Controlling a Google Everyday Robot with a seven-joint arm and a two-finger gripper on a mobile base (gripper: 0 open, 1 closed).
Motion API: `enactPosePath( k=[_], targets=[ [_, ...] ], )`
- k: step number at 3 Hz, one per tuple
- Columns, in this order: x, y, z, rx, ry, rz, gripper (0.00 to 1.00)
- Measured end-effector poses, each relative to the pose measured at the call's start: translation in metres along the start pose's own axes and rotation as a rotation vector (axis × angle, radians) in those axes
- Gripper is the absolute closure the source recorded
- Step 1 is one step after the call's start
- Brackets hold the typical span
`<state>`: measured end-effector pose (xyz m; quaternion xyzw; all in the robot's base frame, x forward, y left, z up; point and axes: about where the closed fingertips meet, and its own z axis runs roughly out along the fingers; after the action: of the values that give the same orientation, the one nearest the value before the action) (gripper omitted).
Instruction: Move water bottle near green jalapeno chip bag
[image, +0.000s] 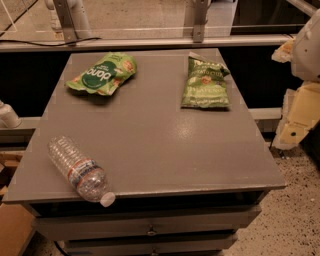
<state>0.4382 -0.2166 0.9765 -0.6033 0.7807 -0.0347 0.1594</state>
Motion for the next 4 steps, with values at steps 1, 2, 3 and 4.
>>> enactPosePath(
  k=[1,2,3,4],
  targets=[
    [0.0,0.0,0.0,0.0,0.0,0.0,0.0],
    [-0.005,-0.003,-0.001,0.005,-0.033,-0.045,0.0],
    [-0.031,-0.006,-0.001,0.017,-0.092,-0.158,0.0],
    [-0.067,0.001,-0.001,0.025,-0.148,-0.33,0.0]
  ],
)
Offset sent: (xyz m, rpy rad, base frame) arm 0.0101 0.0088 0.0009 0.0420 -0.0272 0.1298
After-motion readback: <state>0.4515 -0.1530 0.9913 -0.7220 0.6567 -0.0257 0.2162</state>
